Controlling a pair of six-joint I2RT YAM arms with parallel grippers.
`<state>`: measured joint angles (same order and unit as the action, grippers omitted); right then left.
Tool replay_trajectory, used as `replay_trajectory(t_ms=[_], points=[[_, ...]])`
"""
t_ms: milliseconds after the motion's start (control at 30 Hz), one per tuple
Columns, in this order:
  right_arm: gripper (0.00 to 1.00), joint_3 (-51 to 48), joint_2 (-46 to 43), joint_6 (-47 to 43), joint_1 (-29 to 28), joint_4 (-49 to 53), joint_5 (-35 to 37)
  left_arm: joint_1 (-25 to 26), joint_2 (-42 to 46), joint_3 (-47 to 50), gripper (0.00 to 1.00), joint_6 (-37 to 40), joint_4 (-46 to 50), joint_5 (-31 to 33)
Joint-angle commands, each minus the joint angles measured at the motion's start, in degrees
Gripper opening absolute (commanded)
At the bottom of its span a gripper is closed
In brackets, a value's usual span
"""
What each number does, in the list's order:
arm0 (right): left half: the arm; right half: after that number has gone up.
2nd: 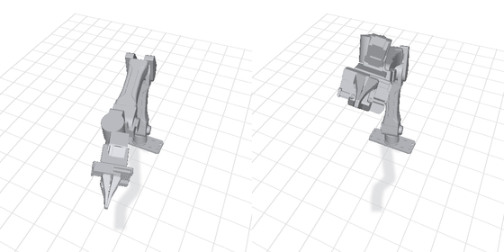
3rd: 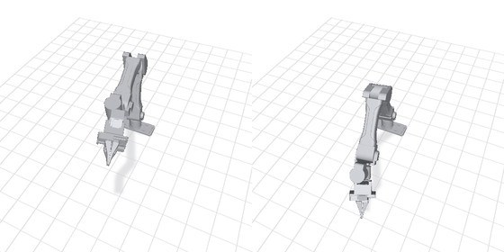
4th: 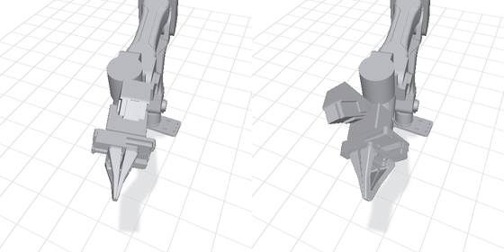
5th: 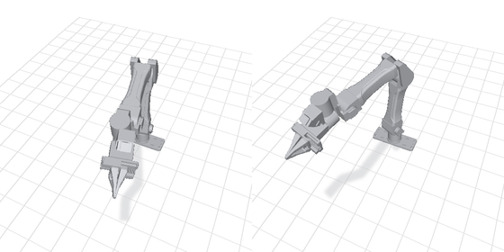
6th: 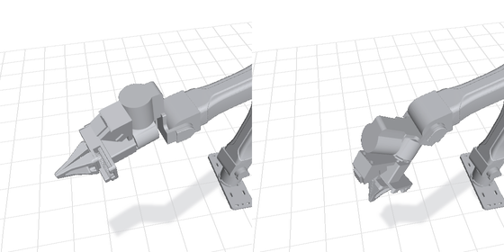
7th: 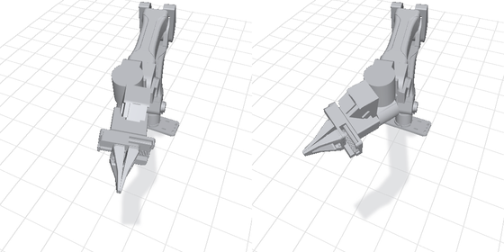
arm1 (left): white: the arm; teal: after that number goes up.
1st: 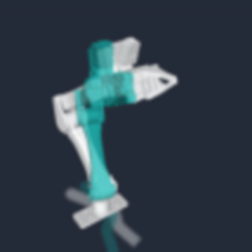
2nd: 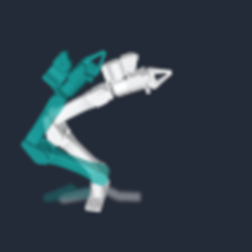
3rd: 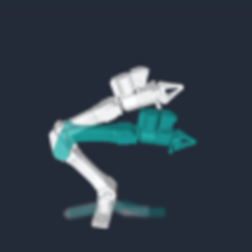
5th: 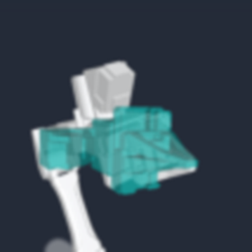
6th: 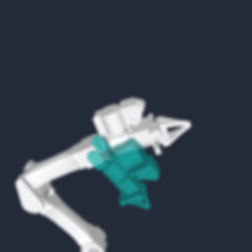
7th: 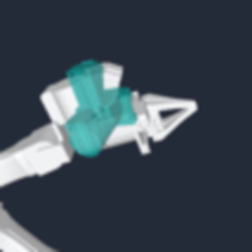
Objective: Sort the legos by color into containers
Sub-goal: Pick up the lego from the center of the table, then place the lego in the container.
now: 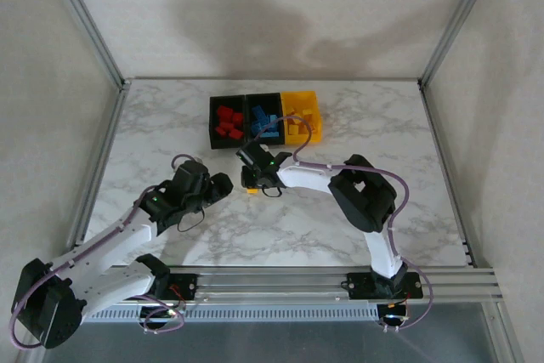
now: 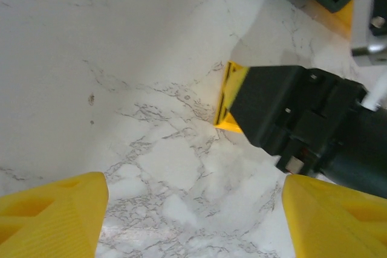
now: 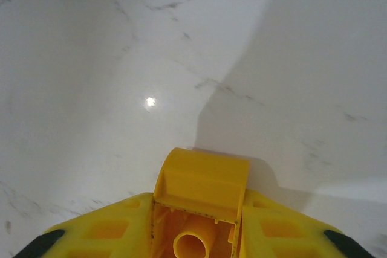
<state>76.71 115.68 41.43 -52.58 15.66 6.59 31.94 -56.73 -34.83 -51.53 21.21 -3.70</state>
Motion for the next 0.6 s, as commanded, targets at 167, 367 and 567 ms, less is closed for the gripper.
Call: replay_trajectory(t_ms=[167,367,567], points=[[0.22,-12.7,-11.7,-1.5,5.4,-0.4,4.8,5.3,-8.4,-5.5,0.75,-1.1,-5.8,-0.2],[0.21,-16.6,-21.4,-3.8,10.7,0.2,6.6,8.8,-16.4,-10.6,0.75,-1.2,-9.7,-0.1],[0.21,-7.5,-19.7,-9.0,19.9,1.7,6.4,9.9,-21.7,-14.6,0.74,-0.9,-11.5,-0.9]])
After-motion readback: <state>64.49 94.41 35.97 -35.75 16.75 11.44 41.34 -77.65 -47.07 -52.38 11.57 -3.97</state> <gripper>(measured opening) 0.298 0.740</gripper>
